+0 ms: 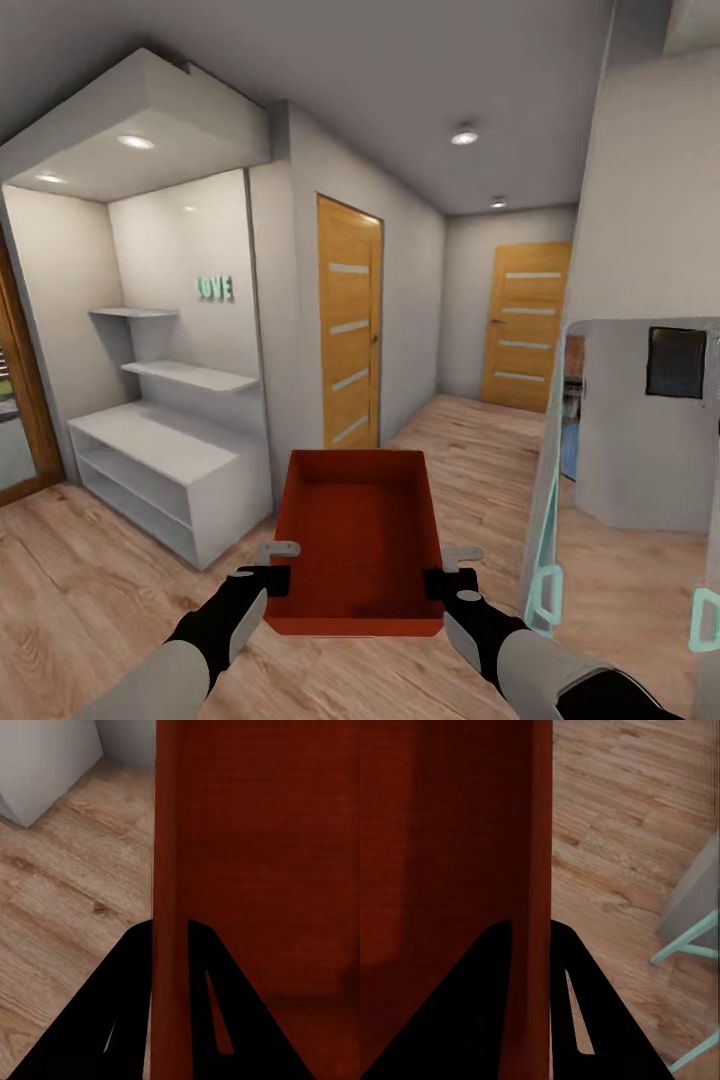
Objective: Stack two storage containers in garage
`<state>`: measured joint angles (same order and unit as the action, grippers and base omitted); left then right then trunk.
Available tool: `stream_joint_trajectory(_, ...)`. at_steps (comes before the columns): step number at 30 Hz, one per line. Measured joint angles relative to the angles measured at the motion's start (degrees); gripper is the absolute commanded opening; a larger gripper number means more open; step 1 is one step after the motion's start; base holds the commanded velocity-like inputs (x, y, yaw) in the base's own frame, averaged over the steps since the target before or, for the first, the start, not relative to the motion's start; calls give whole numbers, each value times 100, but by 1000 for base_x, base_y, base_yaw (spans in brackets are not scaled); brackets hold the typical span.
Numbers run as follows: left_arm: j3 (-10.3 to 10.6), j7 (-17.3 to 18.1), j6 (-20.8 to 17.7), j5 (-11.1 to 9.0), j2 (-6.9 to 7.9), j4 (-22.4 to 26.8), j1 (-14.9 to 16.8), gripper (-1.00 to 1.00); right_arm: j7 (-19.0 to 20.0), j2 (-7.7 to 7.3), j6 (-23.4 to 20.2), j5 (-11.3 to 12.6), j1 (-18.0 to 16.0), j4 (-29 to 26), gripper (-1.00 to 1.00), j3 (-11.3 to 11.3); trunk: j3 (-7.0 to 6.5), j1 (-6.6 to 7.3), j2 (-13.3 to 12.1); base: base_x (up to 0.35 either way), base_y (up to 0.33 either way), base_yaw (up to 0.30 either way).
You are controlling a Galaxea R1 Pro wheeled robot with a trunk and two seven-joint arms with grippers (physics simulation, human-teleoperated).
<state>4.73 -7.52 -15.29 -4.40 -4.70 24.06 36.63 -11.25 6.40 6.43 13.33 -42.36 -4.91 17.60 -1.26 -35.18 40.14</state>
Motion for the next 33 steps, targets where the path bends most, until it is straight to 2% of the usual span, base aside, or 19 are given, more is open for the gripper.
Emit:
stream_joint_trajectory(22,-6,-1,0,4,-4,0,-1,-100,1,-3,-3,-3,0,-2,-100,-1,0,0,0,316,190,-279)
stream_joint_trajectory(33,5,-1,1,4,5,69,0,-100,0,-6,4,-19,-2,-65,-100,-21,0,-2,0,264,162,-26)
